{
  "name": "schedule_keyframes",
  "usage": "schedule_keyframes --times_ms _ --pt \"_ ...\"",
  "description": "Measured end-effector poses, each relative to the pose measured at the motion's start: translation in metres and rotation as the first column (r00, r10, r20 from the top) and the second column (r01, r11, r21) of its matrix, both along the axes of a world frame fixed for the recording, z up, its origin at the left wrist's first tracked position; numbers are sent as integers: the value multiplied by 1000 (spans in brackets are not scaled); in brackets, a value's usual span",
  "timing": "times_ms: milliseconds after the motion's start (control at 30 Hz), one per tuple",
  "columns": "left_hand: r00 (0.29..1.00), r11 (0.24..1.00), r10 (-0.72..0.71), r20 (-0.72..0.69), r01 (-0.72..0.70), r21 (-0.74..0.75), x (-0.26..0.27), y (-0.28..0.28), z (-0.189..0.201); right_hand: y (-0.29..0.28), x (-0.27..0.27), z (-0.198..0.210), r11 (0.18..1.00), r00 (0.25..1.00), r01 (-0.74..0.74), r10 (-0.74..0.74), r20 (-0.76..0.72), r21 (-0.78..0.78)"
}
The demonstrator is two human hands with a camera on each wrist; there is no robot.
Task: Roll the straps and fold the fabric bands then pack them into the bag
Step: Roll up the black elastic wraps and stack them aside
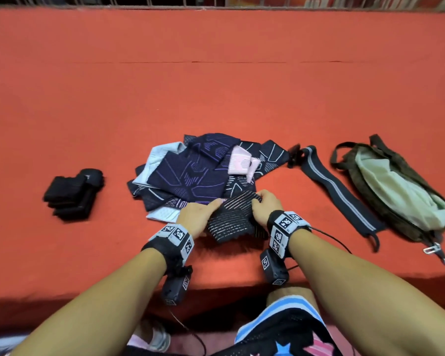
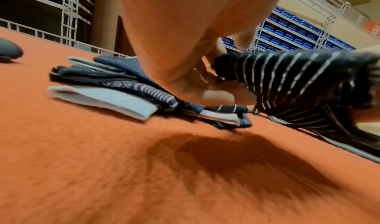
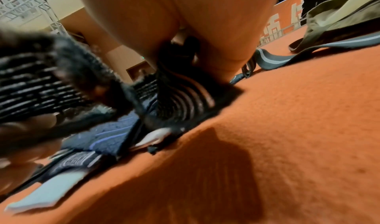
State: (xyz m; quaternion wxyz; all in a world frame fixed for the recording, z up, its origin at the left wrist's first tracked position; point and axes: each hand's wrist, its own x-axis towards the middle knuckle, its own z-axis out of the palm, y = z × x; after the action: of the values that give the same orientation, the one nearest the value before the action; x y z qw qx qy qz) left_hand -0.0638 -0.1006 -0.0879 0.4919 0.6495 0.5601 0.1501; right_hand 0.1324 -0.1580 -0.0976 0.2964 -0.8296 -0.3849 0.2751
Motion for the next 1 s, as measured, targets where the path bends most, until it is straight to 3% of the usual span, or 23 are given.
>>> schedule_keyframes --times_ms 167,267,500,600,733,833,1000 --pt "984 976 -170 -59 176 125 -22 -1 -10 4 -17 0 1000 999 -22 22 -35 -5" --pt "984 972 -169 -58 176 154 -24 -1 -11 5 -22 0 999 995 -9 13 -102 38" --pt "998 997 -63 -11 64 45 -5 -13 -13 7 -33 0 979 939 -20 88 -333 202" --pt "995 998 -68 74 69 -11 5 -21 -10 4 -35 -1 976 936 -18 93 -339 218" --pt "993 990 -116 31 113 86 4 -15 -23 0 -19 -3 981 971 35 12 -239 190" --pt "998 999 -43 47 42 29 -8 4 -42 -5 -1 -3 984 980 123 -100 -171 127" --pt "969 978 171 179 -145 -149 -31 1 -21 -14 11 -2 983 971 160 -141 -191 91"
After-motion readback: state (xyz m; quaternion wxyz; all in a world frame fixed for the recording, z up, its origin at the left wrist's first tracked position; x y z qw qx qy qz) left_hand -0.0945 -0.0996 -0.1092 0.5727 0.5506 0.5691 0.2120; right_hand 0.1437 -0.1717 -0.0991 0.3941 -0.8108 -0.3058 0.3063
